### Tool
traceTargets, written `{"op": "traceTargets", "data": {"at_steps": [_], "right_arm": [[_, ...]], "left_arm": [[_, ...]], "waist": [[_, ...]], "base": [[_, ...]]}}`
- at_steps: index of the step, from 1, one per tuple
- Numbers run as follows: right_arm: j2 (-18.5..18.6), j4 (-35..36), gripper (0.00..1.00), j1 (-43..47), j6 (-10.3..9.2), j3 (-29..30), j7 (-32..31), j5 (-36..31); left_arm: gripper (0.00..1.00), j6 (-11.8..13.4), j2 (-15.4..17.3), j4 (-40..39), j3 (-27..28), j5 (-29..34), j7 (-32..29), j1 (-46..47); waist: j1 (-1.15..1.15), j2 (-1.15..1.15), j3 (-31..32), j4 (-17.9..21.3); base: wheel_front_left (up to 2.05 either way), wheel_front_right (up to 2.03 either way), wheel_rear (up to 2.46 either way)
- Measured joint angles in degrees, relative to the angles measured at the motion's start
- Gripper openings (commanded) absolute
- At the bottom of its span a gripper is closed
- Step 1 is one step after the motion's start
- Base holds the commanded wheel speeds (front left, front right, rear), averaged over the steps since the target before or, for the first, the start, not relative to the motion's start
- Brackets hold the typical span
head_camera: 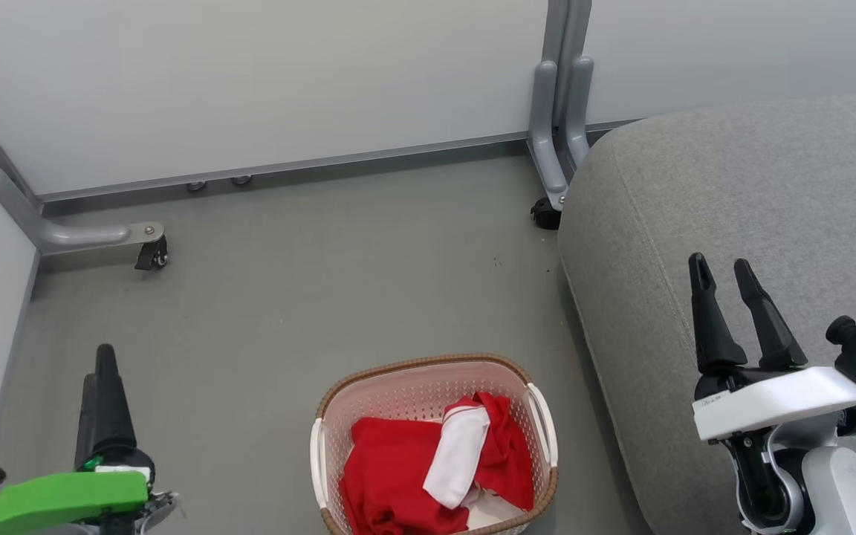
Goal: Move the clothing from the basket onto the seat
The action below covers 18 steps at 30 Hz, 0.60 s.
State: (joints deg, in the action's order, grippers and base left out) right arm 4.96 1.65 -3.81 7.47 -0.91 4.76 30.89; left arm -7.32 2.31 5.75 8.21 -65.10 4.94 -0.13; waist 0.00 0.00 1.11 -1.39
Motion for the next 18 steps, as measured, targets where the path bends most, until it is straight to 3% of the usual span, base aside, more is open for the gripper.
{"op": "traceTargets", "data": {"at_steps": [9, 18], "right_arm": [[-0.1, 0.9, 1.0, 0.4, 0.0, -1.8, 1.6, -7.4], [-0.3, -1.1, 1.0, 2.6, 0.01, -2.4, 3.0, -11.8]], "left_arm": [[1.0, 0.4, 0.1, -2.8, -4.6, 14.2, 1.5, -1.5], [1.0, 3.6, 0.1, -1.8, -10.8, 26.7, 2.9, -2.3]], "waist": [[0.0, 0.0, 0.4, -0.4], [0.0, 0.0, 0.8, -0.5]], "base": [[0.0, 0.0, 0.0], [0.0, 0.0, 0.0]]}}
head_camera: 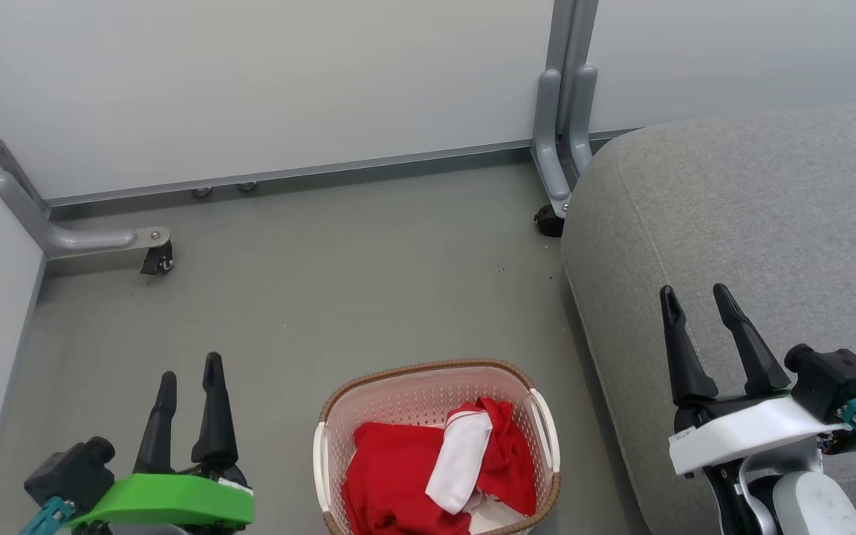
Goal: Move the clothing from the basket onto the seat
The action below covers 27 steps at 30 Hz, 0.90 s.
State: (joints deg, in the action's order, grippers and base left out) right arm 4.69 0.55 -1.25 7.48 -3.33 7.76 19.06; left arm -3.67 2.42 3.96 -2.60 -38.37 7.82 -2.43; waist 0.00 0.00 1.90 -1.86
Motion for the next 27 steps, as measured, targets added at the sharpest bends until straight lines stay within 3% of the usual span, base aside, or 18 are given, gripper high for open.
{"op": "traceTargets", "data": {"at_steps": [17, 27], "right_arm": [[-1.0, -3.5, 1.0, 1.8, 0.0, -1.4, 2.5, -10.5], [-1.1, -2.9, 1.0, 1.9, 0.0, -1.8, 3.8, -15.0]], "left_arm": [[1.0, 5.2, 0.1, 3.3, -6.3, 15.4, 2.4, -1.1], [1.0, 5.3, 0.2, 3.8, -8.3, 21.0, 3.8, -1.5]], "waist": [[0.0, 0.0, 0.7, 0.6], [0.0, 0.0, 1.1, 0.3]], "base": [[0.0, 0.0, 0.0], [0.0, 0.0, 0.0]]}}
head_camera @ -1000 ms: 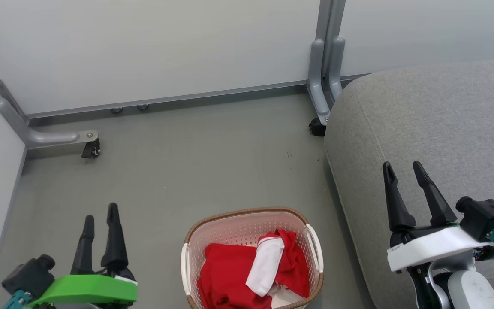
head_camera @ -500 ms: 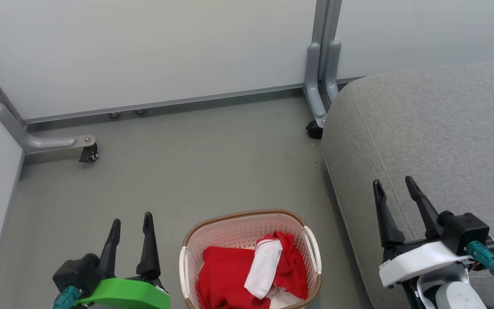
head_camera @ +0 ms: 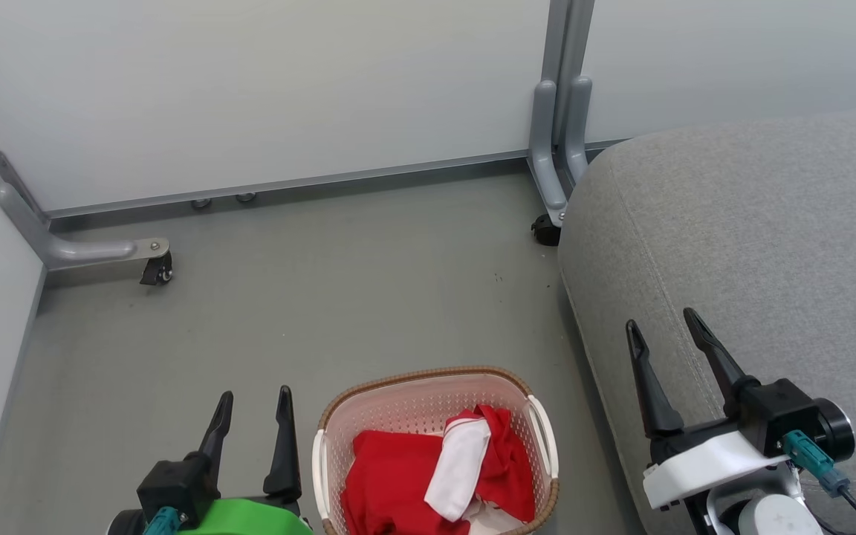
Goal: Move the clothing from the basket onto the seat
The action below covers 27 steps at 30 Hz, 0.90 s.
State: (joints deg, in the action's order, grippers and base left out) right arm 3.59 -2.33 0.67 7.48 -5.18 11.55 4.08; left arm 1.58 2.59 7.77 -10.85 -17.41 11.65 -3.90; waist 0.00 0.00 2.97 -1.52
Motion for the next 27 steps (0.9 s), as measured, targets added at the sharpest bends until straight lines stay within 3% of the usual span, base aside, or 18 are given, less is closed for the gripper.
{"op": "traceTargets", "data": {"at_steps": [11, 19, 27], "right_arm": [[-0.4, 1.2, 1.0, 0.5, 0.01, -1.4, 1.2, -0.6], [-0.5, 0.1, 1.0, 1.4, 0.01, -0.8, 2.2, 2.4], [-0.7, -2.5, 1.0, 1.7, 0.01, 0.9, 3.0, 6.1]], "left_arm": [[1.0, -0.1, 0.0, -0.7, -1.0, 4.6, 1.1, -0.4], [1.0, -1.2, 0.1, -1.7, 1.6, -1.0, 2.1, -1.5], [1.0, -2.9, 0.1, 1.0, 1.5, 0.3, 3.0, -2.3]], "waist": [[0.0, 0.0, 0.3, 0.0], [0.0, 0.0, 0.6, 0.0], [0.0, 0.0, 1.0, 0.0]], "base": [[0.0, 0.0, 0.0], [0.0, 0.0, 0.0], [0.0, 0.0, 0.0]]}}
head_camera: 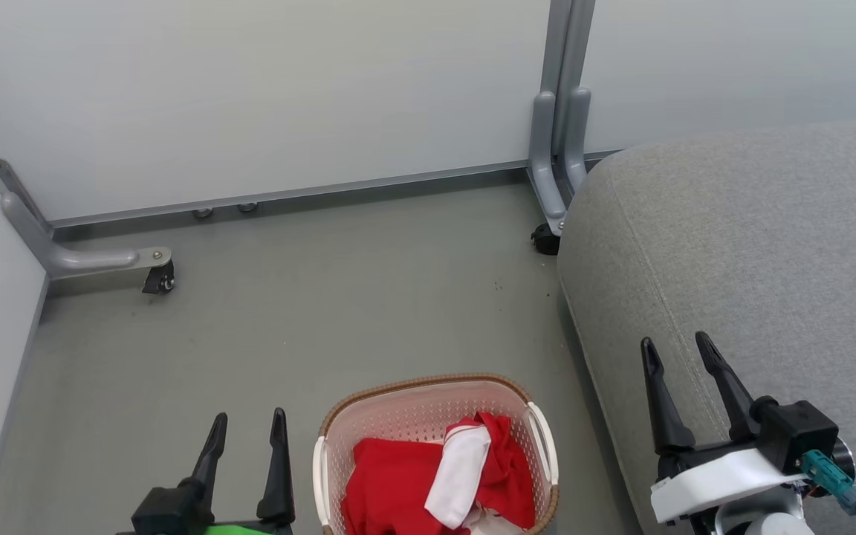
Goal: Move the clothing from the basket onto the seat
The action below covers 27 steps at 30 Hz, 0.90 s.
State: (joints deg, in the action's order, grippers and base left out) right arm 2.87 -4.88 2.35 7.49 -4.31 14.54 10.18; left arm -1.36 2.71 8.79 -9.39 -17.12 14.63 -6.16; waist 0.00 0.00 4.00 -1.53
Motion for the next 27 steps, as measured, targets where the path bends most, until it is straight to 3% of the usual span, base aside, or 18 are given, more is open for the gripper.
{"op": "traceTargets", "data": {"at_steps": [5, 27], "right_arm": [[0.0, -0.9, 1.0, 0.0, 0.0, 0.0, 0.5, -0.2], [0.0, -1.5, 1.0, 0.0, 0.0, -0.4, 0.5, 0.1]], "left_arm": [[1.0, 0.6, 0.0, 1.0, -0.8, 3.2, 0.4, -0.2], [1.0, 1.1, 0.0, 3.4, -1.4, 4.1, 0.5, -0.2]], "waist": [[0.0, 0.0, 0.1, 0.1], [0.0, 0.0, -0.3, 0.5]], "base": [[0.0, 0.0, 0.0], [0.0, 0.0, 0.0]]}}
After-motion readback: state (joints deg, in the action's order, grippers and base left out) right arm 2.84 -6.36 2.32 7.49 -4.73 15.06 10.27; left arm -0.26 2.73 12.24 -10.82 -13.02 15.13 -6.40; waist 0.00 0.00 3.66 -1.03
